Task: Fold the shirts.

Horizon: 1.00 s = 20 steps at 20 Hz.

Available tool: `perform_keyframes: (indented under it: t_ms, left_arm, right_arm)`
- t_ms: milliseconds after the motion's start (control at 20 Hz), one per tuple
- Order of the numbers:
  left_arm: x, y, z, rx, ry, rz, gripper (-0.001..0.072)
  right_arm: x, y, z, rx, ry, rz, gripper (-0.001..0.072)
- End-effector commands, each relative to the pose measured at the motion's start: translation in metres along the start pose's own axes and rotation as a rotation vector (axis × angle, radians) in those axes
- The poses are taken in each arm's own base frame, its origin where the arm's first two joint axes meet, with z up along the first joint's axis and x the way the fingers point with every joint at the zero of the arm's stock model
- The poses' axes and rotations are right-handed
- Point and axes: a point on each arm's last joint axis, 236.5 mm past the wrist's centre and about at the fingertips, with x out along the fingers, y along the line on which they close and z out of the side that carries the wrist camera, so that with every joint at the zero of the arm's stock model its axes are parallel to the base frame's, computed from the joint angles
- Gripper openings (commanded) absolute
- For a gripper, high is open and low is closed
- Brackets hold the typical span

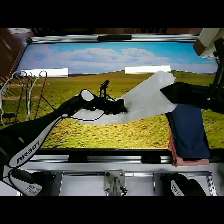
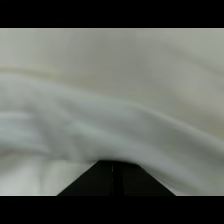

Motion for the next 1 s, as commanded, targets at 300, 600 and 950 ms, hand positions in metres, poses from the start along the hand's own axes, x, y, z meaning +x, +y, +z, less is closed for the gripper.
perform_keyframes:
  t_ms: [300, 600, 950]
  left_arm:
    - [-0.013, -0.022, 0.001, 0.110, 0.017, -0.100, 0.0032]
    - [-0.177, 0.024, 0.049, 0.294, -0.056, 0.185, 0.0033]
    - [-0.434, 0.029, 0.092, 0.216, -0.605, 0.331, 0.0035]
  right_arm:
    - [-0.018, 0.010, -0.012, 0.007, 0.011, -0.006, 0.0069]
    - [0.036, 0.016, 0.040, 0.075, -0.104, 0.146, 0.0069]
    - [0.188, 0.096, -0.018, 0.005, 0.035, 0.257, 0.0069]
